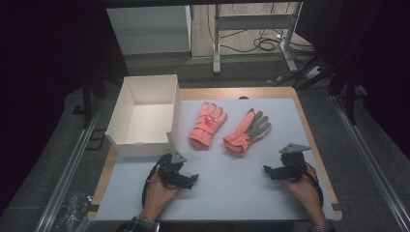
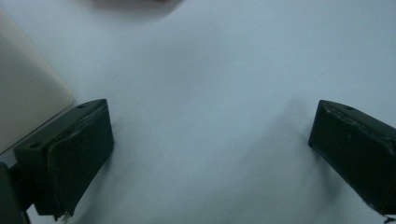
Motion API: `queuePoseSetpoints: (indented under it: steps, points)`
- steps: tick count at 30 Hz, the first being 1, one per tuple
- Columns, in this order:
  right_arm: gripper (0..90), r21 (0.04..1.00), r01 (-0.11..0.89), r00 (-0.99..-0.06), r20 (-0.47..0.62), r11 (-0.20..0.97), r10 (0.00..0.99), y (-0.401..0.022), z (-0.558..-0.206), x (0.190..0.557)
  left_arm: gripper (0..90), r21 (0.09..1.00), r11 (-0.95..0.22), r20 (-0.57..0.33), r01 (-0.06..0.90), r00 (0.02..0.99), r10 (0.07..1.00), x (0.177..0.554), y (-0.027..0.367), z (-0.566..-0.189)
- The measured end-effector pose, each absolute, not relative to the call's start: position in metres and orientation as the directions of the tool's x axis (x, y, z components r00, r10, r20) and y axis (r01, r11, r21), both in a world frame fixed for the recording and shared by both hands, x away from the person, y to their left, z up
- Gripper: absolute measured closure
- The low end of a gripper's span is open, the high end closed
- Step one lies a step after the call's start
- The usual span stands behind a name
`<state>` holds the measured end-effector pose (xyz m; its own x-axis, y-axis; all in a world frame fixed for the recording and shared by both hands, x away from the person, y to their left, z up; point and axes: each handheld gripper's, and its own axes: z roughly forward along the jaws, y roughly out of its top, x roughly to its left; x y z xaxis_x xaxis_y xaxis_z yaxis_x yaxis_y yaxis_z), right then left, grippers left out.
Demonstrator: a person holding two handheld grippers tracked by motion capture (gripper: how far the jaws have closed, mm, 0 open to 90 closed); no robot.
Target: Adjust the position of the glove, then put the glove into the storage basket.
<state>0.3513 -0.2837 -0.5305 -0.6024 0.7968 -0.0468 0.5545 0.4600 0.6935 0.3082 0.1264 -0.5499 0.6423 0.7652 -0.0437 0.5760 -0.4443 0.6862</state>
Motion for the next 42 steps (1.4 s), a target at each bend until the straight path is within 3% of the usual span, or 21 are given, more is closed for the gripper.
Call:
queuePoseSetpoints:
  steps: [21,37,42]
  points:
    - [3.8,0.692,0.557,-0.602,-0.045,0.460,0.797,-0.284,-0.530,0.351,0.0,0.683,-0.450,-0.041,0.575,0.645,0.763,0.308,0.127,-0.550]
    - [11.9,0.711,0.551,-0.602,-0.025,0.438,0.798,-0.274,-0.508,0.368,0.0,0.684,-0.451,-0.039,0.573,0.646,0.763,0.308,0.127,-0.550]
    - [18.1,0.716,0.553,-0.603,-0.010,0.426,0.798,-0.267,-0.497,0.383,0.0,0.684,-0.450,-0.039,0.573,0.646,0.763,0.308,0.127,-0.550]
